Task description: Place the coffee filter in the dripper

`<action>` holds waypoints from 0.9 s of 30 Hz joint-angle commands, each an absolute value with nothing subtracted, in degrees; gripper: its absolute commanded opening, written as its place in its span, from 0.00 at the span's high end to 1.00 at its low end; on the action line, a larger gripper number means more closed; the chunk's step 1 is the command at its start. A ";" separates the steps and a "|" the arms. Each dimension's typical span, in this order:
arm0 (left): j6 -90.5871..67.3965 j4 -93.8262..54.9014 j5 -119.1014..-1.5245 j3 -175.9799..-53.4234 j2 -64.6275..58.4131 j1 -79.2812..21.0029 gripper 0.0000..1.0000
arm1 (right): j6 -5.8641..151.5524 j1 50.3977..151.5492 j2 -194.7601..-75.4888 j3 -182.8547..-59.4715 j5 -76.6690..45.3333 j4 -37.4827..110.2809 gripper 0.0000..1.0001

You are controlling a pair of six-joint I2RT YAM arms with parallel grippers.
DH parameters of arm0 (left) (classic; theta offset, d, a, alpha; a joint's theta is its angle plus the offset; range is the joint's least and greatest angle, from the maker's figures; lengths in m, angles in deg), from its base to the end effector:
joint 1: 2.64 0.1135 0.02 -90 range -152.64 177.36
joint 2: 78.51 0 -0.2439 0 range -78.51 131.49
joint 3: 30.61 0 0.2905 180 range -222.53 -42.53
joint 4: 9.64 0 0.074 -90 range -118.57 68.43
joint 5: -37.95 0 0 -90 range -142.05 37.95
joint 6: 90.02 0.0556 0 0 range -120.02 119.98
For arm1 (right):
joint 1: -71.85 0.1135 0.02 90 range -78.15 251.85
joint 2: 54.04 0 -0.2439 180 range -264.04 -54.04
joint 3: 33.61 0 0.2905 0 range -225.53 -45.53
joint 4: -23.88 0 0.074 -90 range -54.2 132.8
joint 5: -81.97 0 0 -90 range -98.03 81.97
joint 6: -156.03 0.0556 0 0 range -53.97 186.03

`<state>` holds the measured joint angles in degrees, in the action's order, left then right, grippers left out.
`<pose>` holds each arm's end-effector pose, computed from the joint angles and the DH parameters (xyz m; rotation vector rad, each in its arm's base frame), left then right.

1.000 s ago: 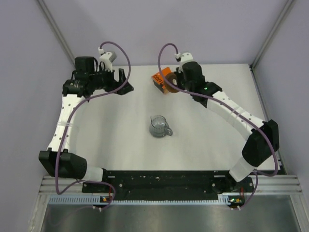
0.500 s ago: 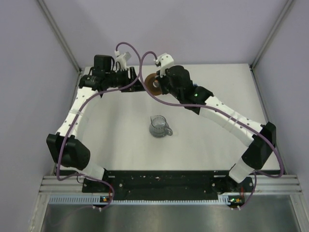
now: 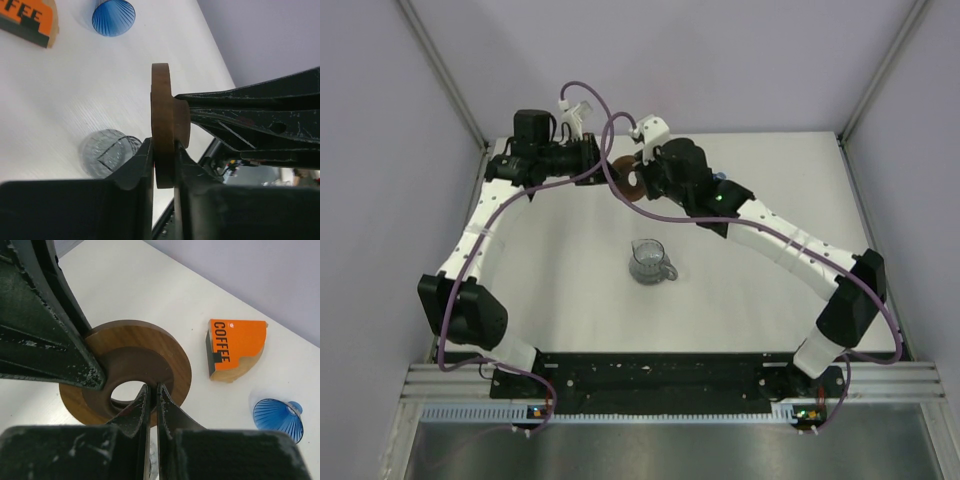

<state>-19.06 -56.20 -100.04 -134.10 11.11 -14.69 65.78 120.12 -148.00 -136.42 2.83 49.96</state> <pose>0.3767 -0.1227 0.3670 0.3819 2.1277 -1.2084 0.3052 0.3264 0.3634 -0.6527 1.7688 0.4006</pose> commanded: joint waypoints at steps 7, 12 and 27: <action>-13.13 -60.40 -95.75 -137.45 12.89 -14.86 1.00 | 63.92 120.19 -147.74 -139.92 0.94 47.66 0.78; 2.22 -69.18 -80.13 -142.98 11.84 -16.69 1.00 | 65.49 115.54 -142.91 -136.94 -4.05 49.60 0.38; 60.05 -60.90 -20.68 -123.87 -0.71 -42.96 1.00 | 71.22 105.07 -137.54 -141.85 -16.45 66.47 0.10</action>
